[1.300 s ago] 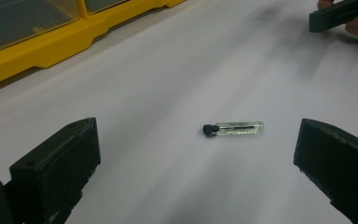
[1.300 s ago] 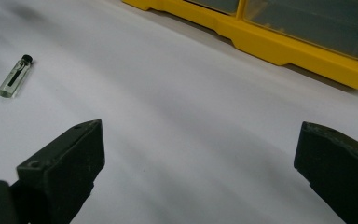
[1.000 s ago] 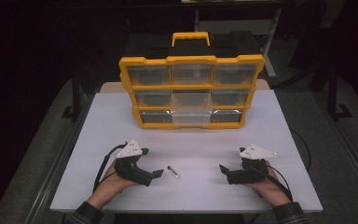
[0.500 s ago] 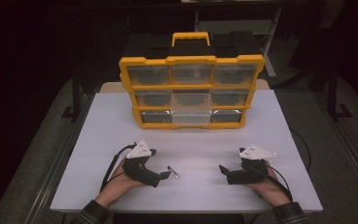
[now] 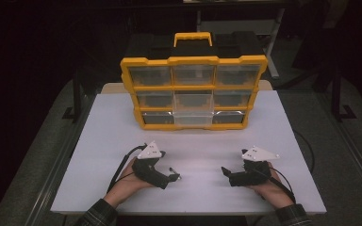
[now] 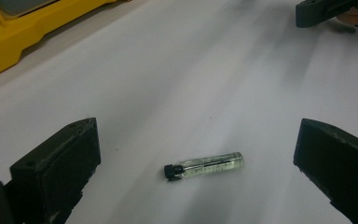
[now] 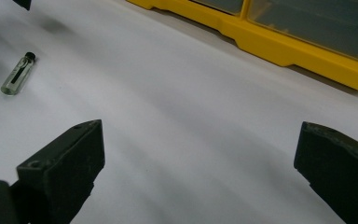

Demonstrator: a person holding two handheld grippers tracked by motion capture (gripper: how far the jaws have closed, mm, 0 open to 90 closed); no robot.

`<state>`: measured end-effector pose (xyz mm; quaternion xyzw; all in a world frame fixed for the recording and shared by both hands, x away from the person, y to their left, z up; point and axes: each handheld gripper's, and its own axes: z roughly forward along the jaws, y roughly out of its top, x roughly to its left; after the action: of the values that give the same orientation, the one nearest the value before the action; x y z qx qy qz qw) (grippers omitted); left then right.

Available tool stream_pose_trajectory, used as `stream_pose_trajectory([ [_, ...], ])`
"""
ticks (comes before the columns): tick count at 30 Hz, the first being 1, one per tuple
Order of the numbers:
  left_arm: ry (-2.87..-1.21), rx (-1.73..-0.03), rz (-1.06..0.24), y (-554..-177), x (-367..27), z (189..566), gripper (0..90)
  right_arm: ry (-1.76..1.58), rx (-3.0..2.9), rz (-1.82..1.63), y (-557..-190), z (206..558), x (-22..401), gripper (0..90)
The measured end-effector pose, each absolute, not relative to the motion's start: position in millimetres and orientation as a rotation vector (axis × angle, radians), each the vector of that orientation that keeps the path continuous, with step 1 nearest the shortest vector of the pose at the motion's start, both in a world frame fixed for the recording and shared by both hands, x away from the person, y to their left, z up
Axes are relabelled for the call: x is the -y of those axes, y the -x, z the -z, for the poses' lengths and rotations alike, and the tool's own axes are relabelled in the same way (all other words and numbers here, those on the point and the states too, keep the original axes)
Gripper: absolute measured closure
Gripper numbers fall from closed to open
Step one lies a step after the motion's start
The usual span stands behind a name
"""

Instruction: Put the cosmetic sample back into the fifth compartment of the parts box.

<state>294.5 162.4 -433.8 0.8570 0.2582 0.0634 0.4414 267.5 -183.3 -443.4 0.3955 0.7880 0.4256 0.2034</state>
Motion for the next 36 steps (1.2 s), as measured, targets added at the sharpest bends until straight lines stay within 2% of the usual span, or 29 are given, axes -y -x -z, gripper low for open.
stream_pose_trajectory([
  [16,-2.132,-0.600,-0.136,-304.8,-154.7,435.0,6.2,-1.121,-2.192,-1.192,-267.6,443.8,183.4,1.3],
  [36,-2.187,-0.528,-0.084,-304.3,-155.0,442.7,28.5,-1.115,-2.206,-1.188,-268.5,444.6,182.8,1.3],
])
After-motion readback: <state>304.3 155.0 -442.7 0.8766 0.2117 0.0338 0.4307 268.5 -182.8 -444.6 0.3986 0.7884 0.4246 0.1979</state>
